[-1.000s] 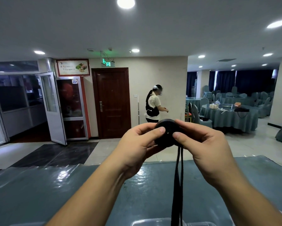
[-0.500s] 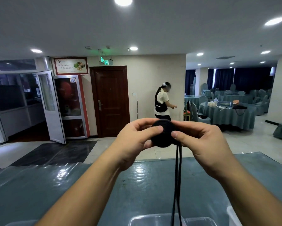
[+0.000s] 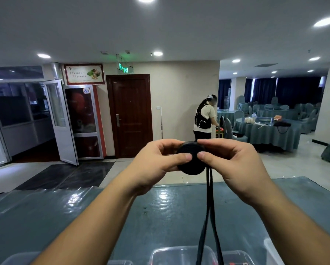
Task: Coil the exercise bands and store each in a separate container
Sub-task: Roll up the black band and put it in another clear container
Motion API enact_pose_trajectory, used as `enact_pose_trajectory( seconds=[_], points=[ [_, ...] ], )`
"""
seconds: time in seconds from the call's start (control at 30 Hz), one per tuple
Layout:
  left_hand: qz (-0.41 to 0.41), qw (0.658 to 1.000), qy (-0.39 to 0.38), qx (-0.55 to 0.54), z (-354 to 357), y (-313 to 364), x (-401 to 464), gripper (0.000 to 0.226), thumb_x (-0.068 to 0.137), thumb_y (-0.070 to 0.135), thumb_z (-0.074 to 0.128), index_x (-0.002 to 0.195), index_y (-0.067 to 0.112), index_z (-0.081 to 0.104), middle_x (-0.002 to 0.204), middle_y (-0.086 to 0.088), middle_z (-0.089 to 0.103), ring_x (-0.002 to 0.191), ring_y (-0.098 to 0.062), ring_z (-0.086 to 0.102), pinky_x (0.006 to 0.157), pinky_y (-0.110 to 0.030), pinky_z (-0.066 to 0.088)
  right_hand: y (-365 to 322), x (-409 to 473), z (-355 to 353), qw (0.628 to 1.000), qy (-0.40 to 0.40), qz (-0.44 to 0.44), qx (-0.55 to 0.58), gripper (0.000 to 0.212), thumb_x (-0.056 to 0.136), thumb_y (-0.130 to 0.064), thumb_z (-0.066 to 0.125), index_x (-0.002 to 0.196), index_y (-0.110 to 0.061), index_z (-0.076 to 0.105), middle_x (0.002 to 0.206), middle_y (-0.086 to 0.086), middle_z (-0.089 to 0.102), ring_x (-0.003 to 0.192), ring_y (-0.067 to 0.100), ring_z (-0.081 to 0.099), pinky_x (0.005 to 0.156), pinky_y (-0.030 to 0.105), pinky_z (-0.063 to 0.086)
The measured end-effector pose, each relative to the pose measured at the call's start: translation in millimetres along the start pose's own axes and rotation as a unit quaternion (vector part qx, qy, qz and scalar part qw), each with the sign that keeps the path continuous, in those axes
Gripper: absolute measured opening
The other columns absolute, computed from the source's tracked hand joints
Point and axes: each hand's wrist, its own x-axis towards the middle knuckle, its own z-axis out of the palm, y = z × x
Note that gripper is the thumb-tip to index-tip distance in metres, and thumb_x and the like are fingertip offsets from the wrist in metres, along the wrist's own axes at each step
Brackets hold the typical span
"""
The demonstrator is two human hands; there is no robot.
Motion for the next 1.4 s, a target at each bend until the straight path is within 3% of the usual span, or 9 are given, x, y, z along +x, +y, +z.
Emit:
enact_pose_trajectory(
  seconds=[0.17,0.37,0.57,0.73,0.87,1.0,1.2,1.3,1.4],
  points=[
    [0.008,0.993,0.046,-0.107,8,-8,-3,0.026,0.094,0.001,0.069,0.119,-0.002,0.07,0.116,-0.022,0.075,0.111,-0.034,0.073,0.094,-0.04,0.061,6,-6,8,0.996,0.034,0.001,0.081,0.037,0.086,-0.004,0.081,0.114,-0.028,0.08,0.106,0.0,0.082,0.102,0.018,0.078,0.087,0.028,0.062],
    [0.012,0.999,0.017,-0.041,3,4,-1,0.025,0.092,-0.002,0.069,0.116,0.001,0.074,0.112,-0.021,0.076,0.1,-0.026,0.074,0.094,-0.037,0.061,3,-3,10,0.997,-0.006,0.006,0.079,0.036,0.086,-0.002,0.079,0.111,-0.027,0.081,0.107,0.001,0.082,0.103,0.021,0.078,0.091,0.034,0.063],
    [0.022,0.988,0.06,-0.139,12,-1,1,0.03,0.094,0.003,0.068,0.123,-0.004,0.068,0.123,-0.029,0.07,0.108,-0.032,0.07,0.102,-0.048,0.057,0,0,18,0.992,0.068,-0.03,0.102,0.028,0.087,-0.003,0.079,0.106,-0.024,0.083,0.102,-0.001,0.083,0.098,0.017,0.079,0.084,0.024,0.062],
    [-0.006,1.0,-0.01,-0.016,-7,4,-2,0.024,0.085,0.001,0.078,0.107,0.012,0.08,0.103,-0.01,0.078,0.098,-0.022,0.074,0.084,-0.03,0.061,-2,-1,11,0.998,0.009,-0.005,0.066,0.031,0.086,0.0,0.078,0.1,-0.026,0.084,0.099,0.0,0.083,0.095,0.015,0.08,0.085,0.025,0.062],
    [0.003,0.999,0.015,-0.047,-6,-1,-3,0.031,0.081,0.004,0.082,0.111,0.006,0.077,0.109,-0.017,0.077,0.099,-0.026,0.074,0.09,-0.036,0.062,0,-5,16,0.995,0.023,-0.01,0.096,0.027,0.082,-0.011,0.08,0.107,-0.022,0.083,0.101,0.001,0.083,0.098,0.015,0.079,0.084,0.019,0.059],
    [0.001,0.994,0.051,-0.099,4,-12,-2,0.032,0.087,0.0,0.076,0.119,0.002,0.072,0.11,-0.017,0.076,0.102,-0.026,0.073,0.095,-0.04,0.061,1,-3,16,0.996,0.047,-0.015,0.077,0.034,0.086,-0.006,0.08,0.104,-0.035,0.083,0.1,-0.005,0.083,0.099,0.012,0.079,0.085,0.018,0.059],
    [0.014,0.998,-0.007,0.059,-10,2,-2,0.032,0.085,0.001,0.08,0.114,0.016,0.077,0.11,-0.016,0.077,0.095,-0.021,0.073,0.079,-0.028,0.06,0,-3,12,0.998,0.022,-0.009,0.064,0.035,0.085,0.0,0.079,0.099,-0.032,0.084,0.098,-0.003,0.083,0.095,0.012,0.079,0.082,0.015,0.058],
    [0.019,0.999,0.04,-0.005,-1,-2,-2,0.032,0.087,-0.002,0.077,0.117,0.009,0.074,0.113,-0.017,0.076,0.102,-0.026,0.074,0.09,-0.039,0.063,1,-3,16,0.994,0.052,-0.015,0.095,0.032,0.084,-0.008,0.08,0.102,-0.034,0.083,0.099,-0.002,0.083,0.097,0.012,0.079,0.082,0.017,0.059],
    [0.007,0.996,0.071,-0.06,5,-6,-2,0.033,0.088,-0.004,0.074,0.12,0.002,0.067,0.115,-0.02,0.074,0.102,-0.027,0.074,0.087,-0.039,0.063,2,-2,15,0.994,0.047,-0.012,0.101,0.033,0.083,-0.011,0.08,0.106,-0.035,0.082,0.102,-0.003,0.083,0.1,0.013,0.079,0.084,0.018,0.059]
  ],
)
